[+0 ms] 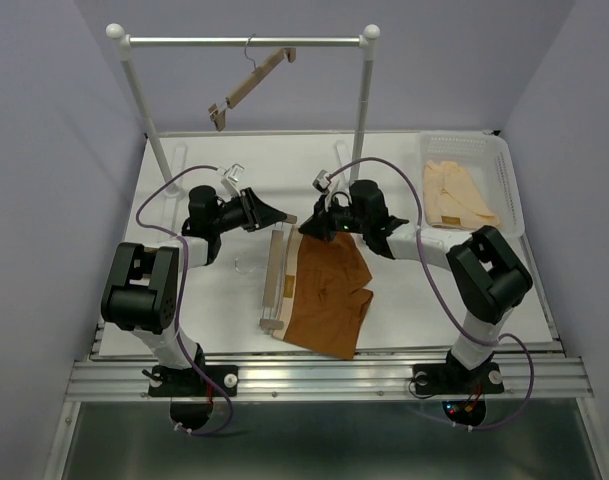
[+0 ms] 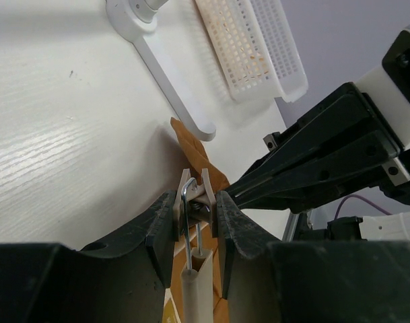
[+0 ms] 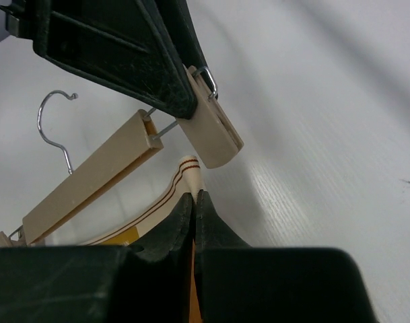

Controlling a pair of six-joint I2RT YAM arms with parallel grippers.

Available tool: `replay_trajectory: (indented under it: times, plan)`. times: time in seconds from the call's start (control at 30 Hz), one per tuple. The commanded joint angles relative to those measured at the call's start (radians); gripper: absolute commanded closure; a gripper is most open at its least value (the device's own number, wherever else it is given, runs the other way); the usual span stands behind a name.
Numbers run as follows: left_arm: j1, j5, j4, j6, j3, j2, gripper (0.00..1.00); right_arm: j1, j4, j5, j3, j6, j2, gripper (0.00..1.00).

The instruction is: Clip the underwear to the hanger

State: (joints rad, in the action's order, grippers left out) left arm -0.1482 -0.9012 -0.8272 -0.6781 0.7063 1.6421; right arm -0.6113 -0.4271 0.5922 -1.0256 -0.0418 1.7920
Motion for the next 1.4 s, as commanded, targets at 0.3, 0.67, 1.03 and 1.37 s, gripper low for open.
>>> replay_trajectory:
  times: [0.3, 0.67, 1.03, 1.37]
  plan:
    - [0.009, -0.056, -0.101, -0.020, -0.002, -0.011, 1.00, -0.011, -0.010, 0.026, -0.047, 0.005, -0.029, 0.99]
    - [0.007, -0.084, -0.153, -0.060, -0.008, -0.010, 1.00, -0.011, 0.017, 0.035, -0.060, 0.019, -0.017, 0.99]
    - [0.007, -0.099, -0.171, -0.060, -0.025, 0.002, 1.00, -0.011, -0.010, -0.003, -0.073, 0.002, -0.020, 0.99]
    - [0.009, -0.110, -0.182, -0.061, -0.037, -0.024, 1.00, -0.011, -0.004, -0.034, -0.085, -0.013, -0.011, 0.99]
